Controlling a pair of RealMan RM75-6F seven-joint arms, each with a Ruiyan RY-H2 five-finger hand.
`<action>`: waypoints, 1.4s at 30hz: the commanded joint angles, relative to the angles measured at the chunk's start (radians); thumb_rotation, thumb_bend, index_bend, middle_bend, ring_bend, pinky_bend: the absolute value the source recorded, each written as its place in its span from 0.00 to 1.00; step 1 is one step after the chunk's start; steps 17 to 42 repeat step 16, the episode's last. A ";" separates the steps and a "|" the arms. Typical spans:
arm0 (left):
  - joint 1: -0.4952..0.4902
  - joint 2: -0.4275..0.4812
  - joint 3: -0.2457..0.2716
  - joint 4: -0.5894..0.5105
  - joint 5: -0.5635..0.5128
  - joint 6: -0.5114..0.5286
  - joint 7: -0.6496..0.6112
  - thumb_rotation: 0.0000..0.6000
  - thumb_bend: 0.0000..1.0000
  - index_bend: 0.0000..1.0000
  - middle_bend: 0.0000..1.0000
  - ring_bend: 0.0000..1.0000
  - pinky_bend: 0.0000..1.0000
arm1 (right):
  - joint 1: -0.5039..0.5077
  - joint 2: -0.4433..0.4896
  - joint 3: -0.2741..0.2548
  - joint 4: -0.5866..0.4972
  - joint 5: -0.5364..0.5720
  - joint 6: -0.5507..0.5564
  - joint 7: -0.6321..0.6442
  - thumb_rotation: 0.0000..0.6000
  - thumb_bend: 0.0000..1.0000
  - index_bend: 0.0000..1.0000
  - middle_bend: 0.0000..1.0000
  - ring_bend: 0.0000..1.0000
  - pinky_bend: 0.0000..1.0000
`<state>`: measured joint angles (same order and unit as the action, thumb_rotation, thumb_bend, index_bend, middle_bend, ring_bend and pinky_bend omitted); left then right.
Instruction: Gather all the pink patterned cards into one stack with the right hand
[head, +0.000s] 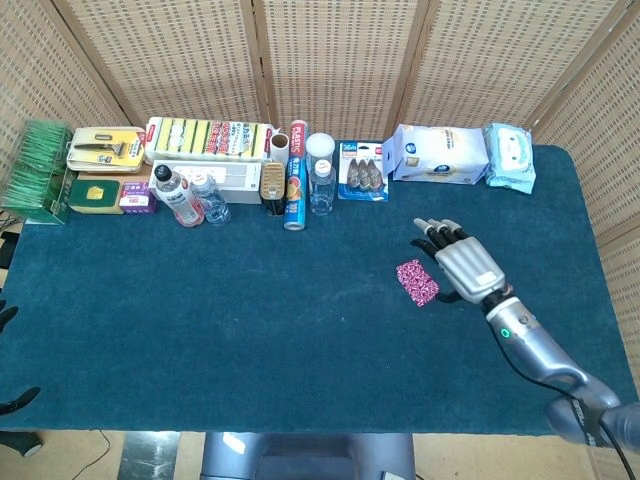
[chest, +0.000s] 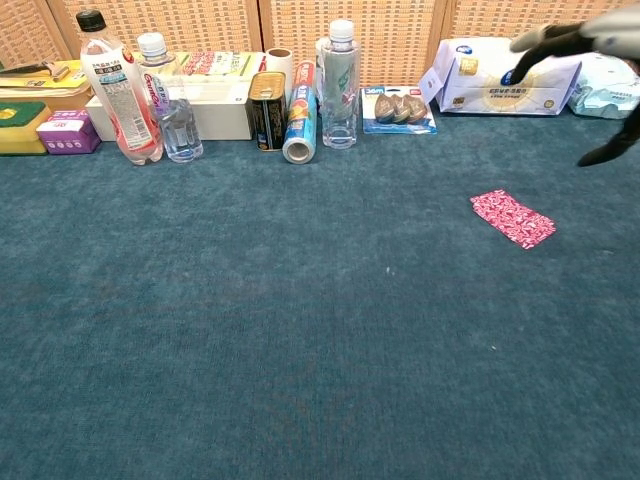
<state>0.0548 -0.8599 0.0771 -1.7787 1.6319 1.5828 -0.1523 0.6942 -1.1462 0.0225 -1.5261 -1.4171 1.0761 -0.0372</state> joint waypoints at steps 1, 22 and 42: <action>0.016 -0.002 0.007 0.019 0.007 0.021 -0.018 1.00 0.08 0.00 0.00 0.00 0.00 | -0.159 0.050 -0.043 -0.054 -0.068 0.198 0.005 1.00 0.03 0.18 0.04 0.08 0.09; 0.010 -0.046 0.000 0.096 0.003 0.014 -0.049 1.00 0.08 0.00 0.00 0.00 0.00 | -0.565 0.025 -0.136 -0.194 -0.077 0.639 -0.177 1.00 0.00 0.14 0.01 0.02 0.02; 0.010 -0.046 0.000 0.096 0.003 0.014 -0.049 1.00 0.08 0.00 0.00 0.00 0.00 | -0.565 0.025 -0.136 -0.194 -0.077 0.639 -0.177 1.00 0.00 0.14 0.01 0.02 0.02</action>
